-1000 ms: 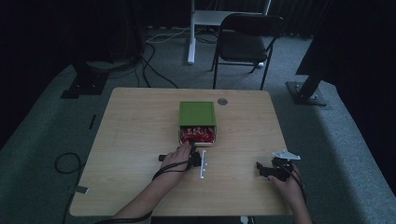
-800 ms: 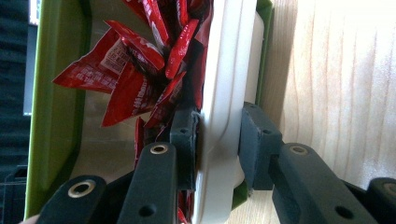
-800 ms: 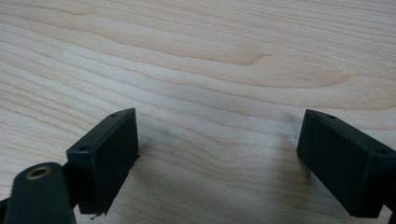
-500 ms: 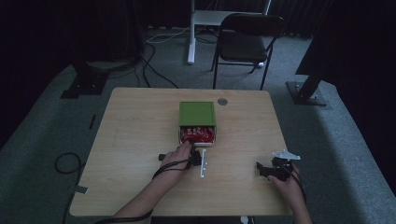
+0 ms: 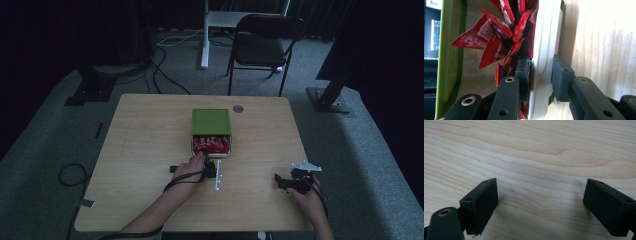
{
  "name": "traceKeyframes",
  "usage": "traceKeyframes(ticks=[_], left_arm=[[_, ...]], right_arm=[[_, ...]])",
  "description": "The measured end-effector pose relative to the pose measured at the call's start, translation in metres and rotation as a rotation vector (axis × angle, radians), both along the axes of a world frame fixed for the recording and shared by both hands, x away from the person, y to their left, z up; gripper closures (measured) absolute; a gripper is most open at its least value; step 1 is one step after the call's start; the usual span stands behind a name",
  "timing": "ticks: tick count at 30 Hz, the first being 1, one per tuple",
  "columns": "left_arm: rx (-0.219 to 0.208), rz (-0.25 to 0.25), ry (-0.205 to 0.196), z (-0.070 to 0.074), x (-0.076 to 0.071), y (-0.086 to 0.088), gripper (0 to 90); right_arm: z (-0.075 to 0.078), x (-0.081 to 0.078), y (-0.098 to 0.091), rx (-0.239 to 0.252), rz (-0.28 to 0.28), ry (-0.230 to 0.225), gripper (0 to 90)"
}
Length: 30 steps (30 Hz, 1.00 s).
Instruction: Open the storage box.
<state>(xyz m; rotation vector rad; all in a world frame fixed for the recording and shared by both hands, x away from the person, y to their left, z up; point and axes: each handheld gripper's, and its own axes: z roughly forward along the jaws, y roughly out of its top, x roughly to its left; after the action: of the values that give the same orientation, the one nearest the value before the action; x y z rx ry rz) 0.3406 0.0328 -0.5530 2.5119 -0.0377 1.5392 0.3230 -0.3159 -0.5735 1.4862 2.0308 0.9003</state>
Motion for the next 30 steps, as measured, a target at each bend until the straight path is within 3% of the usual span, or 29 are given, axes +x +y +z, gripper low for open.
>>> traceKeyframes(ticks=[24, 30], left_arm=[[-0.012, 0.003, 0.038, 0.003, -0.025, -0.001, 71.0], [-0.008, -0.008, 0.023, 0.001, -0.031, 0.000, 71.1]], right_arm=[[0.000, 0.000, 0.000, 0.000, 0.000, 0.000, 12.0], [0.000, 0.000, 0.000, 0.000, 0.000, 0.000, 12.0]])
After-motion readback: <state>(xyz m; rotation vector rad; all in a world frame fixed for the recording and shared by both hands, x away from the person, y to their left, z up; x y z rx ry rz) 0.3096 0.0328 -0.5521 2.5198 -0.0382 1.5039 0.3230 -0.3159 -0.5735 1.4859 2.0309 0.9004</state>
